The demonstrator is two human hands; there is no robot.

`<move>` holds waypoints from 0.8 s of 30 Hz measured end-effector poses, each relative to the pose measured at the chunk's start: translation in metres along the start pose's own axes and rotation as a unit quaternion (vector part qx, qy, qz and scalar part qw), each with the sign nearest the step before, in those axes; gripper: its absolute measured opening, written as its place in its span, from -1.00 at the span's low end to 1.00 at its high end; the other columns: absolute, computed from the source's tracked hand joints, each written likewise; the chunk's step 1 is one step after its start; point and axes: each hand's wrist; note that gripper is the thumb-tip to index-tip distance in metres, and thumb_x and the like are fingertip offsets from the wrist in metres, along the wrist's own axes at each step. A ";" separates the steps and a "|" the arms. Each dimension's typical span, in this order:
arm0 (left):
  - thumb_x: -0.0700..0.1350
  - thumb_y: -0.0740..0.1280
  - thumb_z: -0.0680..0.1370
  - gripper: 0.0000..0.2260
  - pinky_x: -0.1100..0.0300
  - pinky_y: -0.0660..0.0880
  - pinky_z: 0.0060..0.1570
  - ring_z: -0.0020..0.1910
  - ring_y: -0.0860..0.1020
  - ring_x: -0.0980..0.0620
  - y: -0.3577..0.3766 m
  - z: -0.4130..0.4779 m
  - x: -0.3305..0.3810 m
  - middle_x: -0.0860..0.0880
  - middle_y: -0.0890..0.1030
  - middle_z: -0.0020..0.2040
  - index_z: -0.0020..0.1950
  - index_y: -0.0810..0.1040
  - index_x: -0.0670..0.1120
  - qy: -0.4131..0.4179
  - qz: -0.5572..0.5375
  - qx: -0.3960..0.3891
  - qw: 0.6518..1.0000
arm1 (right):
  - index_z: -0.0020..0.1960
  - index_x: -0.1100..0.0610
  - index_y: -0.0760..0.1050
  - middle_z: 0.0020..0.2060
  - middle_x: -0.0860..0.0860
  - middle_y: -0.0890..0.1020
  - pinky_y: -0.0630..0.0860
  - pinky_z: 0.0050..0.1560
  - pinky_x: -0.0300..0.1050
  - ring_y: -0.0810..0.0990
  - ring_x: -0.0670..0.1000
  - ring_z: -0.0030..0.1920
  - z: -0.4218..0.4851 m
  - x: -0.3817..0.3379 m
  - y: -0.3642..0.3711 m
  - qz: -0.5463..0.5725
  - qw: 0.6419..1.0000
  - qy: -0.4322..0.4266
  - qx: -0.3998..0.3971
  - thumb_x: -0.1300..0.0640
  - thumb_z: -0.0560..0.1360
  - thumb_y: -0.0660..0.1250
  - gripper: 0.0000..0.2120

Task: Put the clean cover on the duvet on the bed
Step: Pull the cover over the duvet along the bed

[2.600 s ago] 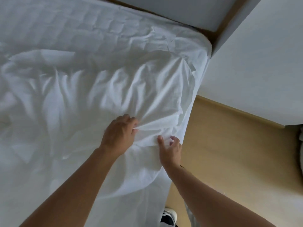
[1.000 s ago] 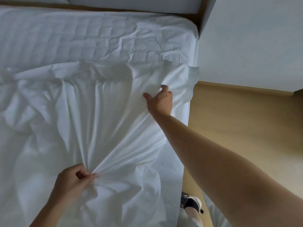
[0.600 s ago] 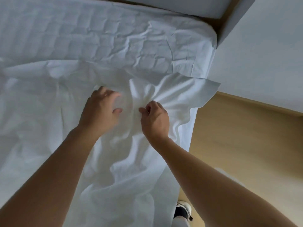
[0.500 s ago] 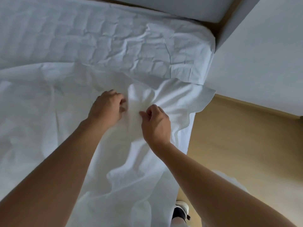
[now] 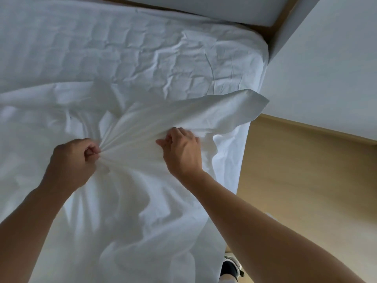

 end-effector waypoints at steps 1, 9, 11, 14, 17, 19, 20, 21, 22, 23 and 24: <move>-0.38 0.53 0.37 -0.69 0.22 0.38 -0.28 -0.36 0.53 -0.04 -0.001 -0.004 -0.004 0.06 0.56 -0.37 -0.26 0.55 0.01 -0.025 0.008 -0.019 0.999 | -0.09 0.06 0.51 -0.06 -0.01 0.59 0.39 0.04 0.04 0.53 0.11 0.01 0.002 0.001 0.000 -0.024 0.999 0.003 0.028 -0.09 0.53 0.40 -0.78; -0.19 0.46 0.44 -0.86 0.07 0.54 -0.09 -0.16 0.62 -0.14 -0.009 0.031 0.069 -0.01 0.68 -0.17 -0.15 0.65 0.07 0.043 0.069 -0.148 0.986 | 0.46 0.07 0.41 0.47 0.11 0.38 0.19 0.50 0.15 0.32 0.16 0.47 0.031 0.054 -0.026 -0.032 0.995 0.098 -0.020 -0.12 0.57 0.33 -0.47; -0.10 0.49 0.45 -0.86 -0.04 0.56 0.03 -0.03 0.61 -0.23 -0.004 0.054 0.105 -0.11 0.66 -0.05 0.00 0.69 -0.01 0.119 0.071 -0.106 0.985 | 0.43 0.15 0.46 0.46 0.15 0.40 0.31 0.45 0.12 0.37 0.19 0.45 0.027 0.062 -0.031 0.058 0.993 0.097 0.038 -0.06 0.56 0.40 -0.49; -0.04 0.51 0.48 -0.70 -0.10 0.52 0.16 0.12 0.58 -0.26 0.018 0.089 0.160 -0.16 0.61 0.11 0.19 0.65 -0.05 0.179 0.001 -0.122 0.976 | 0.41 0.17 0.44 0.44 0.18 0.39 0.33 0.35 0.11 0.36 0.23 0.41 0.016 0.080 -0.038 0.020 0.949 0.213 0.230 -0.10 0.50 0.45 -0.41; 0.24 0.50 0.44 -0.36 -0.07 0.43 0.28 0.29 0.47 -0.19 0.052 0.110 0.197 -0.13 0.50 0.30 0.44 0.45 0.02 0.166 0.057 -0.232 0.957 | 0.39 0.16 0.40 0.31 0.16 0.49 0.29 0.35 0.08 0.39 0.21 0.35 0.005 0.114 -0.039 0.092 0.897 0.391 0.182 -0.15 0.49 0.43 -0.40; 0.43 0.46 0.34 -0.12 -0.08 0.40 0.33 0.36 0.42 -0.19 0.077 0.113 0.205 -0.13 0.42 0.39 0.52 0.33 0.01 0.133 0.112 -0.283 0.943 | 0.12 0.12 0.52 0.04 0.08 0.61 0.47 0.21 0.10 0.54 0.19 0.16 0.000 0.134 -0.035 0.209 0.858 0.456 0.112 -0.14 0.54 0.34 -0.65; 0.49 0.43 0.29 -0.06 -0.06 0.40 0.32 0.35 0.42 -0.19 0.087 0.115 0.205 -0.12 0.43 0.39 0.50 0.33 -0.01 0.121 0.125 -0.292 0.941 | -0.02 0.12 0.54 -0.09 0.04 0.63 0.54 0.09 0.09 0.59 0.17 0.03 -0.001 0.142 -0.033 0.239 0.849 0.460 0.103 -0.13 0.56 0.30 -0.70; 0.55 0.40 0.24 -0.04 -0.03 0.41 0.27 0.31 0.46 -0.17 0.095 0.117 0.204 -0.11 0.47 0.34 0.43 0.39 -0.04 0.118 0.134 -0.293 0.939 | -0.11 0.10 0.54 -0.19 0.02 0.62 0.55 -0.04 0.05 0.60 0.14 -0.09 -0.001 0.148 -0.032 0.251 0.845 0.460 0.105 -0.14 0.57 0.28 -0.69; 0.60 0.36 0.20 -0.07 0.00 0.42 0.17 0.23 0.50 -0.15 0.102 0.120 0.202 -0.09 0.53 0.26 0.31 0.45 -0.05 0.125 0.141 -0.289 0.939 | -0.17 0.09 0.53 -0.26 -0.01 0.60 0.52 -0.15 -0.01 0.58 0.09 -0.19 -0.001 0.153 -0.032 0.258 0.842 0.460 0.114 -0.15 0.58 0.28 -0.67; 0.64 0.31 0.16 -0.09 0.03 0.41 0.06 0.12 0.54 -0.13 0.106 0.122 0.200 -0.06 0.58 0.15 0.19 0.47 -0.05 0.132 0.143 -0.288 0.937 | -0.21 0.09 0.51 -0.31 -0.04 0.57 0.47 -0.23 -0.06 0.54 0.05 -0.26 0.001 0.158 -0.033 0.263 0.838 0.460 0.126 -0.16 0.59 0.28 -0.64; 0.67 0.26 0.14 -0.10 0.06 0.40 -0.02 0.03 0.56 -0.11 0.110 0.125 0.197 -0.03 0.60 0.06 0.12 0.48 -0.03 0.134 0.134 -0.292 0.937 | -0.25 0.09 0.48 -0.36 -0.05 0.55 0.43 -0.29 -0.10 0.50 0.03 -0.30 0.003 0.161 -0.033 0.267 0.836 0.460 0.138 -0.17 0.61 0.26 -0.60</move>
Point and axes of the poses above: each hand's wrist, its own z-axis towards the middle knuckle, its own y-axis out of the palm, x = y × z
